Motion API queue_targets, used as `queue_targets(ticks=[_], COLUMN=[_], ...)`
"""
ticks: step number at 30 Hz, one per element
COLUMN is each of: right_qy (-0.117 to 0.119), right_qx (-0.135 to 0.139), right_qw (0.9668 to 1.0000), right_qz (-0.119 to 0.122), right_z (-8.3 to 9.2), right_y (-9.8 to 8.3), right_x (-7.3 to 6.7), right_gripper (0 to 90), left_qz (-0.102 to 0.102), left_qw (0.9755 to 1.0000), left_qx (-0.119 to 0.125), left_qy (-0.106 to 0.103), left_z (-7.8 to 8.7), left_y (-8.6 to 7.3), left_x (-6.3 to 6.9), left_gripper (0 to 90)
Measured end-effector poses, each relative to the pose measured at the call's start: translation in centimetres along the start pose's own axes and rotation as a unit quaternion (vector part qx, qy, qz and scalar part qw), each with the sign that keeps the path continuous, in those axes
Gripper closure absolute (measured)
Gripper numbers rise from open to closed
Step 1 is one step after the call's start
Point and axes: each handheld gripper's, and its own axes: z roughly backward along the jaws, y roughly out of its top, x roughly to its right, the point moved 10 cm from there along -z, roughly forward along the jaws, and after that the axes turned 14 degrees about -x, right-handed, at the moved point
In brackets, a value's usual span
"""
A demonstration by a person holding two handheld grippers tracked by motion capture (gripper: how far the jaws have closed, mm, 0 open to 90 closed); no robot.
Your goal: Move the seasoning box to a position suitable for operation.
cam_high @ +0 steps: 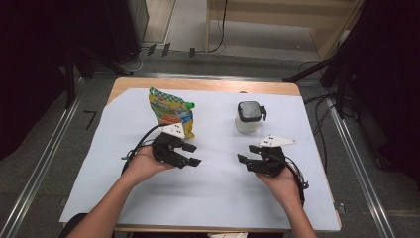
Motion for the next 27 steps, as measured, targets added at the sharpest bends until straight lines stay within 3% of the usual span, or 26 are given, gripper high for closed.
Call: queue_targets(ticks=[3, 14, 24, 27], right_qy=[-0.002, -0.015, -0.027, -0.029], right_qx=[0.001, -0.009, -0.001, 0.002], right_qw=[1.0, 0.9998, 0.9996, 0.9993], right_qz=[0.003, 0.012, -0.005, -0.024], right_z=[-0.1, -0.3, -0.1, 0.0], right_y=[0.0, -0.1, 0.3, 0.6], right_x=[-0.1, 0.1, 0.6, 1.0], right_gripper=[44.7, 43.6, 41.4, 40.3], left_qz=[0.0, -0.006, -0.007, -0.014], left_qw=[0.9998, 0.9997, 0.9996, 0.9996], left_qx=[0.017, 0.023, 0.028, 0.025], left_qy=[-0.012, -0.001, 0.002, 0.002], left_z=[0.8, 1.3, 1.6, 1.6], left_y=[0.6, 0.5, 0.6, 0.8], left_x=[0.5, 0.1, 0.2, 0.4], left_gripper=[41.4, 40.6, 39.8, 39.3])
